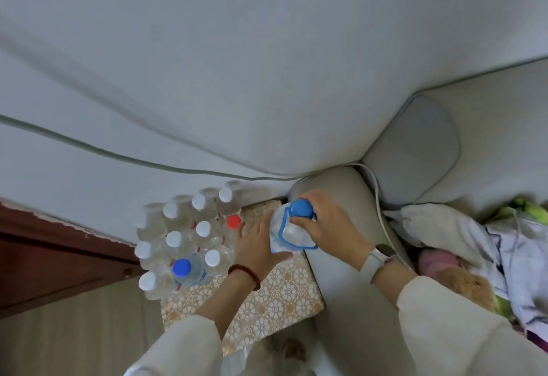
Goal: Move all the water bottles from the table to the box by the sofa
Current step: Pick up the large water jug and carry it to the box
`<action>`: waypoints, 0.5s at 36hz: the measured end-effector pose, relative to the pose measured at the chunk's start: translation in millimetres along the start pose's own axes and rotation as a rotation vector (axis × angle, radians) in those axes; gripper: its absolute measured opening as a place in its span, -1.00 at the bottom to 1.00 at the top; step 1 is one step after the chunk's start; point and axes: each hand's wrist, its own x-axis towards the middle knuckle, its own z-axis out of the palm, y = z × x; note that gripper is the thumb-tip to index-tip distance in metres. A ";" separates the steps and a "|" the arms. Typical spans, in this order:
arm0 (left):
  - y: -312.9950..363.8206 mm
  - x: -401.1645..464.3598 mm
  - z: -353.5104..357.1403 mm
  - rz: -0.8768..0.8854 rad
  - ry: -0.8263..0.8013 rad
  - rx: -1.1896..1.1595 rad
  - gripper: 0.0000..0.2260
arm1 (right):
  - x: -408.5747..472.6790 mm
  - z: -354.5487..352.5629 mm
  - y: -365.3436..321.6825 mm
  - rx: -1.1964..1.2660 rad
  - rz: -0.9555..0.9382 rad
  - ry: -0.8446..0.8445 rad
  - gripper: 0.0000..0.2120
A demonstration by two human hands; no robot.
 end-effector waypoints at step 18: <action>-75.5 4.2 22.2 -0.279 0.002 0.527 -0.31 | 67.4 73.2 21.1 0.112 -0.049 0.011 -0.74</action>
